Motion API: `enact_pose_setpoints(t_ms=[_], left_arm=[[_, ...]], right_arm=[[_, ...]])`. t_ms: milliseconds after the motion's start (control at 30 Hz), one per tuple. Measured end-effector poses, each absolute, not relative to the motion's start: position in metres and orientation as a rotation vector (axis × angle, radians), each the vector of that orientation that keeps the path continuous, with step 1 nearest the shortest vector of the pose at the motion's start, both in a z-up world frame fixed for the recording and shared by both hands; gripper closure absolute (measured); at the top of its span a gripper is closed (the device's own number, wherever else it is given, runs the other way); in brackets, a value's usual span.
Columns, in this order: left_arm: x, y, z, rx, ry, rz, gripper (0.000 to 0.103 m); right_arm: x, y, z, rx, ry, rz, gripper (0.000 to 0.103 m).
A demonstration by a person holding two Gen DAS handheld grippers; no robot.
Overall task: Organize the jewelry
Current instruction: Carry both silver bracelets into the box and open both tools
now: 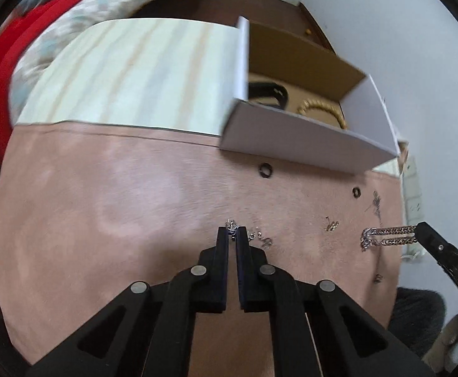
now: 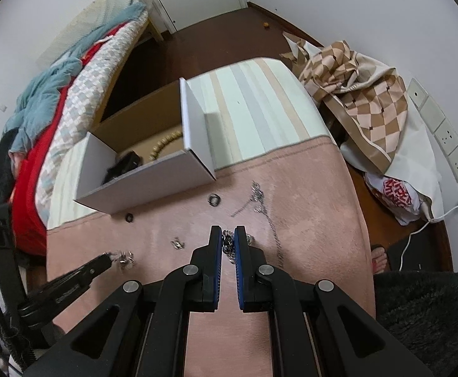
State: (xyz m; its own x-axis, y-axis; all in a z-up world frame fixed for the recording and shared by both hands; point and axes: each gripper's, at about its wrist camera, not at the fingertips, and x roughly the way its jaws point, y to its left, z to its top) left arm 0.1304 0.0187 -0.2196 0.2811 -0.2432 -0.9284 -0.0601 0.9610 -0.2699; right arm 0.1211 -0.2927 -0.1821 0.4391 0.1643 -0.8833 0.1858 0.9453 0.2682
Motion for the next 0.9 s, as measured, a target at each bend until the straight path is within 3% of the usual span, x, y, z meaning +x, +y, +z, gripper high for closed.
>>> enact_pose_setpoints(t_ms=[200,667,900], left_arm=[[0.12,0.047,-0.186,-0.332,1.236,-0.13,0.101],[0.161,0.023,-0.078,-0.38,1.057,-0.295,0.101],[0.222,0.01,-0.091,-0.329,1.096,-0.318,0.101]], right_arm=[[0.124,-0.284,-0.163,0.375,1.097,0.039,0.095],[0.174,-0.267,-0.071,0.394,1.005,0.245,0.095],[0.238,-0.252,-0.077,0.335,1.07,0.293,0.095]])
